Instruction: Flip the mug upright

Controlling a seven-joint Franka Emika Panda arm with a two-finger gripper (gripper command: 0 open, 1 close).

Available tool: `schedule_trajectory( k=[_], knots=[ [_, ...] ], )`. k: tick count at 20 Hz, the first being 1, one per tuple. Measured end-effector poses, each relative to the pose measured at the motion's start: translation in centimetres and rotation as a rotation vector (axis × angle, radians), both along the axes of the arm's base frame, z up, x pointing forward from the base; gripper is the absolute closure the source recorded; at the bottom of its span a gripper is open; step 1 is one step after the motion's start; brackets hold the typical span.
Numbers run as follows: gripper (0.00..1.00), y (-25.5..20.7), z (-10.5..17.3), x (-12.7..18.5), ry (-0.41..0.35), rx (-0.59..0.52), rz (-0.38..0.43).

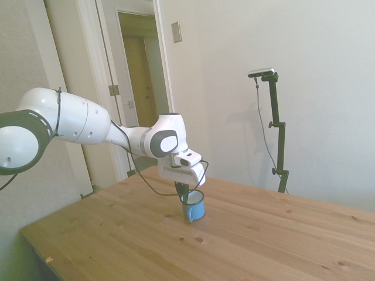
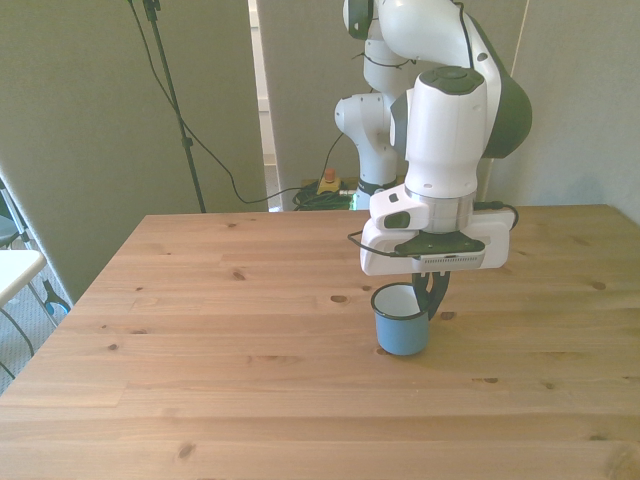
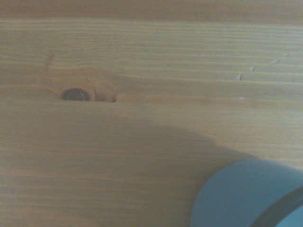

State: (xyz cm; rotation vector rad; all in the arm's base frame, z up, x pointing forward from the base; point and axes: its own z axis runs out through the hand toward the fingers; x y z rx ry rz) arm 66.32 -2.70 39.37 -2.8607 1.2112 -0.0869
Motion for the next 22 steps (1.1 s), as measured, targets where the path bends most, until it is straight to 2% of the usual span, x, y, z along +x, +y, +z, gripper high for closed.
schedule_trajectory(
  k=[7, 10, 15, 22],
  knots=[
    [0.0, -0.3, 0.2, 0.3, -0.001, 0.021, -0.005],
    [0.0, -0.6, 1.1, 0.2, -0.01, 0.028, 0.002],
    [0.0, -2.4, 5.6, -1.4, -0.057, 0.054, 0.009],
    [0.0, -3.1, 11.2, -6.9, -0.117, 0.06, 0.032]
  ],
)
